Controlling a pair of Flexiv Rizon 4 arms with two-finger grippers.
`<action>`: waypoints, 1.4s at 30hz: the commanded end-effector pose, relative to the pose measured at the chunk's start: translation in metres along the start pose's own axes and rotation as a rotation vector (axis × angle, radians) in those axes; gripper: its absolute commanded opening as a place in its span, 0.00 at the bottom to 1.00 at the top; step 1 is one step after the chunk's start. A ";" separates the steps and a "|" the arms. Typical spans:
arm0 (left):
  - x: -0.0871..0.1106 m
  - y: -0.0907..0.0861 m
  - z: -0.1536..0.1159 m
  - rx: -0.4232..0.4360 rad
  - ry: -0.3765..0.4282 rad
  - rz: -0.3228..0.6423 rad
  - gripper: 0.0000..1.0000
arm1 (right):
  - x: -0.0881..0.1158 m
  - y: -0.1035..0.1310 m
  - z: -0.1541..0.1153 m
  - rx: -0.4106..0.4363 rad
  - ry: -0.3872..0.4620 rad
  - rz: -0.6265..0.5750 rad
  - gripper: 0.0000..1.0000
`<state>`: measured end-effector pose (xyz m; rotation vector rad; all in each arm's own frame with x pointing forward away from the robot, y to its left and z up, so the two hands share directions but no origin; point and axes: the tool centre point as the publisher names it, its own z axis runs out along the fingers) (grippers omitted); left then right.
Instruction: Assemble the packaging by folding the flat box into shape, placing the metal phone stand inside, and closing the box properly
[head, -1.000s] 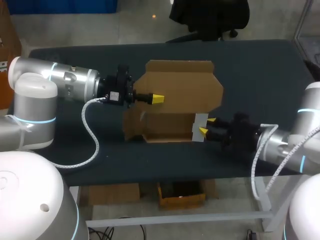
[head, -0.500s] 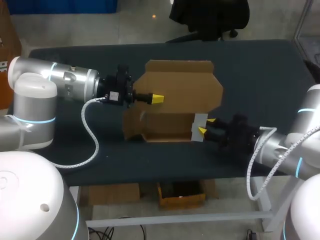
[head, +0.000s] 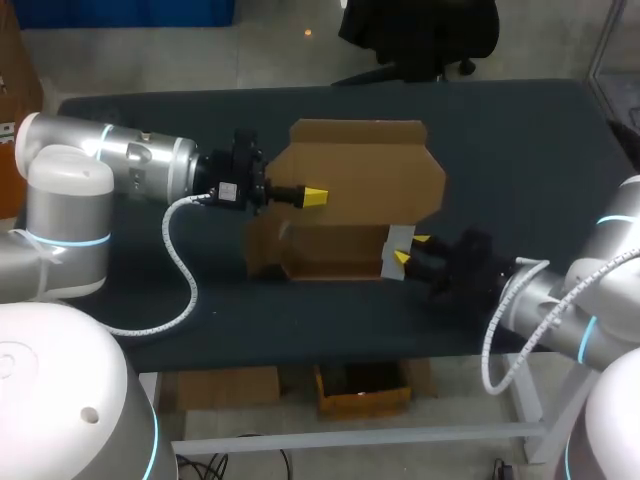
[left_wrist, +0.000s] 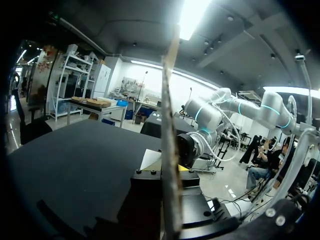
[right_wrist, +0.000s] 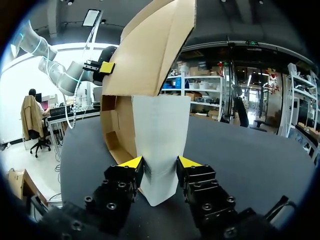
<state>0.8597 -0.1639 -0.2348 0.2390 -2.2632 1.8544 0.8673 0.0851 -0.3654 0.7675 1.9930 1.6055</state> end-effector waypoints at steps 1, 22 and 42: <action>-0.002 0.004 0.004 -0.001 0.004 0.000 0.00 | 0.006 0.001 0.006 -0.020 -0.096 0.006 0.39; -0.002 0.004 0.004 -0.001 0.004 0.000 0.00 | 0.000 -0.003 0.007 -0.040 -0.290 0.077 0.37; -0.002 0.004 0.004 -0.001 0.004 0.000 0.00 | -0.010 -0.002 0.008 -0.051 -0.407 0.108 0.38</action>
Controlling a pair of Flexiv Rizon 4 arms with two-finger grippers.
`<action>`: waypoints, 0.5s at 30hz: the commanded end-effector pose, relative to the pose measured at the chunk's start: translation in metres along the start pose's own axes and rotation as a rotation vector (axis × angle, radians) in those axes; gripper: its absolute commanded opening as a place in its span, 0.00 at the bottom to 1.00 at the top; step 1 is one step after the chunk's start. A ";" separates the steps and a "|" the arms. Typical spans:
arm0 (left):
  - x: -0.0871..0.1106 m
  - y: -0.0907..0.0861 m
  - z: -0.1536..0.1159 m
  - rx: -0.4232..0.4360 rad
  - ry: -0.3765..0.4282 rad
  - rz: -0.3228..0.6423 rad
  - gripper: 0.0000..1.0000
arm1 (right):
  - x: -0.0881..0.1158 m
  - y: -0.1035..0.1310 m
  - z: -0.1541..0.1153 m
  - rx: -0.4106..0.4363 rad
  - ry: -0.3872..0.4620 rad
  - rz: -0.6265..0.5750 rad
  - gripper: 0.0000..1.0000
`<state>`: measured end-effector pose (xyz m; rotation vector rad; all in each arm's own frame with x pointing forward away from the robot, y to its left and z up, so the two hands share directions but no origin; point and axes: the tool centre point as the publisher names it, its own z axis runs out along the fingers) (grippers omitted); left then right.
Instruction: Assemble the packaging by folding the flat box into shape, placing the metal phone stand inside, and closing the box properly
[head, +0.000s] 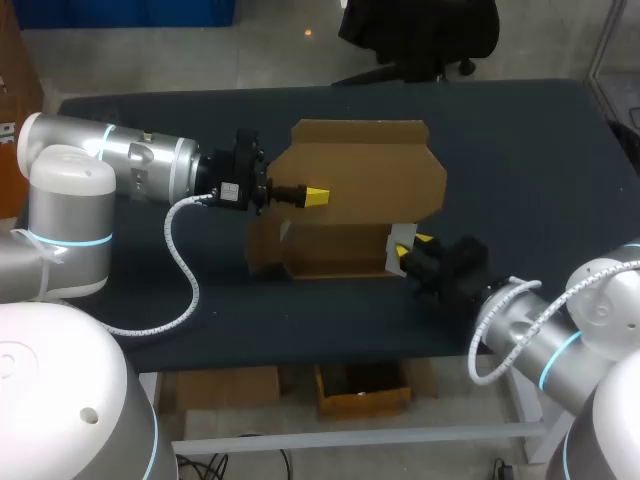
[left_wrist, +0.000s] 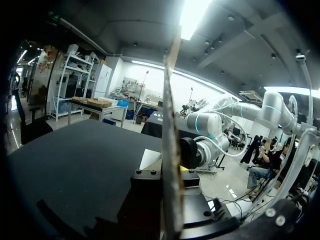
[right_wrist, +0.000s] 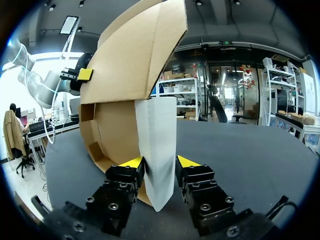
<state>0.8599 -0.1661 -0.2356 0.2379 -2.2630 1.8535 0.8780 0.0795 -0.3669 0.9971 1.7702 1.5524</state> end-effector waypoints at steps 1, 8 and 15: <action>-0.001 0.004 0.002 0.000 0.003 0.000 0.00 | 0.002 -0.001 0.004 -0.009 -0.191 0.000 0.38; -0.001 0.004 0.002 0.000 0.003 0.000 0.00 | 0.001 0.000 0.005 -0.017 -0.269 0.012 0.39; -0.001 0.004 0.002 0.000 0.003 0.000 0.00 | 0.000 0.001 0.005 -0.020 -0.322 0.022 0.37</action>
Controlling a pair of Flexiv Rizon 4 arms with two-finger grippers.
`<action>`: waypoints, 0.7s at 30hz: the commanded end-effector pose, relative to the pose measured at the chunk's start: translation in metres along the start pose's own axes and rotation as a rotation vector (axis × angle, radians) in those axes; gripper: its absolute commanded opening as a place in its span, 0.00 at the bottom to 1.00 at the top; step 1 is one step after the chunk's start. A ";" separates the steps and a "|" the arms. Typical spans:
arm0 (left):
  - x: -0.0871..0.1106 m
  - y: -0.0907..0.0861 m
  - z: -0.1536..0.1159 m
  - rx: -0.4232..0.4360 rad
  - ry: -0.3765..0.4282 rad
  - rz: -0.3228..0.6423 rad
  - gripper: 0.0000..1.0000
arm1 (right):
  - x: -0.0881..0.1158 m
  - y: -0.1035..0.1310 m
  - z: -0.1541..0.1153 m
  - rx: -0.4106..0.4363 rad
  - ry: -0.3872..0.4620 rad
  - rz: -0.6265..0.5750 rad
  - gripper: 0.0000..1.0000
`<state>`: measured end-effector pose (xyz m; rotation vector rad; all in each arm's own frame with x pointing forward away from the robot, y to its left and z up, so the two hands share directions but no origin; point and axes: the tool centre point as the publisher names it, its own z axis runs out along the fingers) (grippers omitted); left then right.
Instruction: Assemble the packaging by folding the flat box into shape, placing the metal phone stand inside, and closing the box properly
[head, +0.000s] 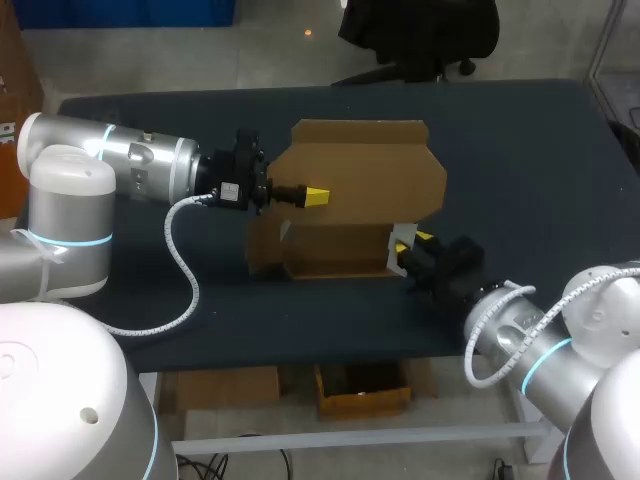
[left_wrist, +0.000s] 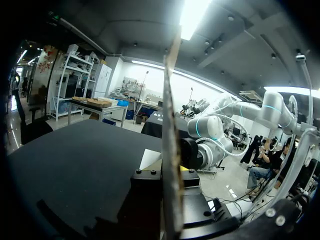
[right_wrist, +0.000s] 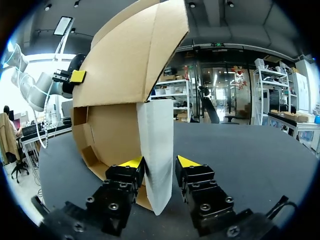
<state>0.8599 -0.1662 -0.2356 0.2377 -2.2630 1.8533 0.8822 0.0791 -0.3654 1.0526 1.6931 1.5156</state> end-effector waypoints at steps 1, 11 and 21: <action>-0.001 0.004 0.002 0.000 0.003 0.000 0.00 | 0.002 -0.001 0.002 0.004 -0.252 0.004 0.37; -0.001 0.004 0.002 0.000 0.003 0.000 0.00 | 0.003 0.005 0.007 0.066 -0.279 0.009 0.37; -0.001 0.004 0.002 0.000 0.003 0.000 0.00 | 0.000 0.006 0.007 0.089 -0.299 0.008 0.36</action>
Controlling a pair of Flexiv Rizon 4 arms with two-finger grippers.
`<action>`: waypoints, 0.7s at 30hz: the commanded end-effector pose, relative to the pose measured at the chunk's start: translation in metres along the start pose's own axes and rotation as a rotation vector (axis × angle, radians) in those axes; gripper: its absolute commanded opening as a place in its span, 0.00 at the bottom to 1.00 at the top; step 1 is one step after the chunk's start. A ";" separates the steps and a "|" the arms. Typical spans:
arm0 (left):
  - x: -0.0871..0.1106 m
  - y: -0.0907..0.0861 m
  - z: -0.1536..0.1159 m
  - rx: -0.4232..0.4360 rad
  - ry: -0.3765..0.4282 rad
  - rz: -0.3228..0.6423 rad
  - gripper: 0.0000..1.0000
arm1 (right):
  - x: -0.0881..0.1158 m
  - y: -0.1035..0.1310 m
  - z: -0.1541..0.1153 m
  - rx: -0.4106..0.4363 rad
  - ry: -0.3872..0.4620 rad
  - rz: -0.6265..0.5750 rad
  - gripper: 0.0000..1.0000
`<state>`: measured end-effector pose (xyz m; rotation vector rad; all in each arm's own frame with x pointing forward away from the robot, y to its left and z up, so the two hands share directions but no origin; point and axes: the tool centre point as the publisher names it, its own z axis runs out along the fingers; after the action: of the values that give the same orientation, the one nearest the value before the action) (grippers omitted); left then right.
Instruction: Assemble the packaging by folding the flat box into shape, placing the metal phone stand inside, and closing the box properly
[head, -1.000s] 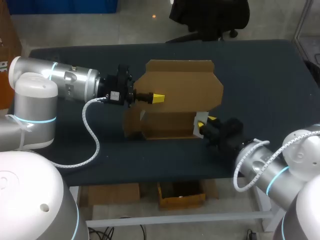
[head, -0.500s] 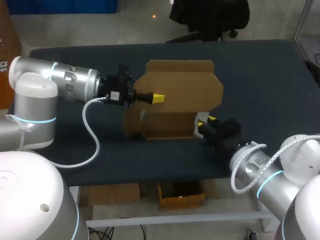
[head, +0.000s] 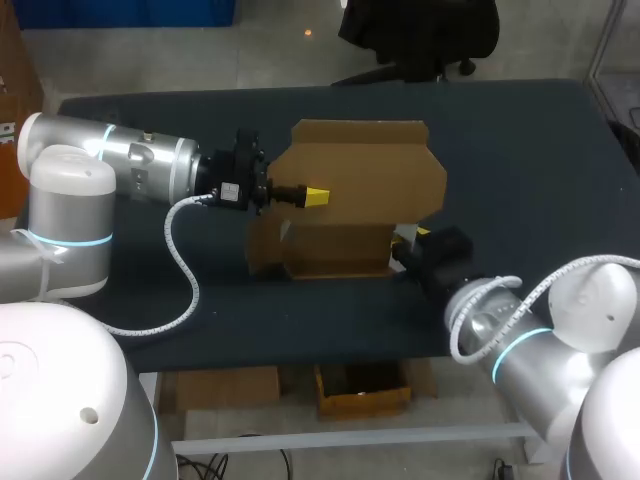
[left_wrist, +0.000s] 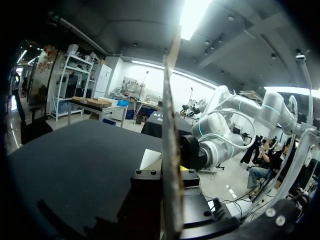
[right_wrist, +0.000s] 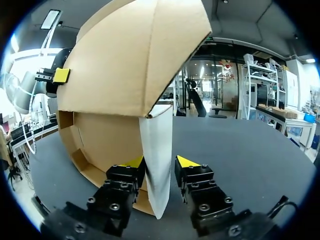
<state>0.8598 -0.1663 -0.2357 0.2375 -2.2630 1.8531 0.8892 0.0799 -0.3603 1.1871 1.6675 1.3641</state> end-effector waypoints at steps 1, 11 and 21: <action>-0.001 0.003 0.002 0.000 0.003 0.000 0.00 | 0.002 0.000 0.001 0.013 -0.169 -0.002 0.36; -0.001 0.003 0.002 0.000 0.003 0.000 0.00 | 0.000 -0.004 0.005 0.071 -0.158 0.020 0.36; -0.001 0.003 0.002 0.000 0.003 0.000 0.00 | -0.001 -0.006 0.008 0.115 -0.159 0.035 0.33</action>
<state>0.8598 -0.1666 -0.2359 0.2374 -2.2629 1.8529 0.8934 0.0788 -0.3679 1.3350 1.6797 1.2363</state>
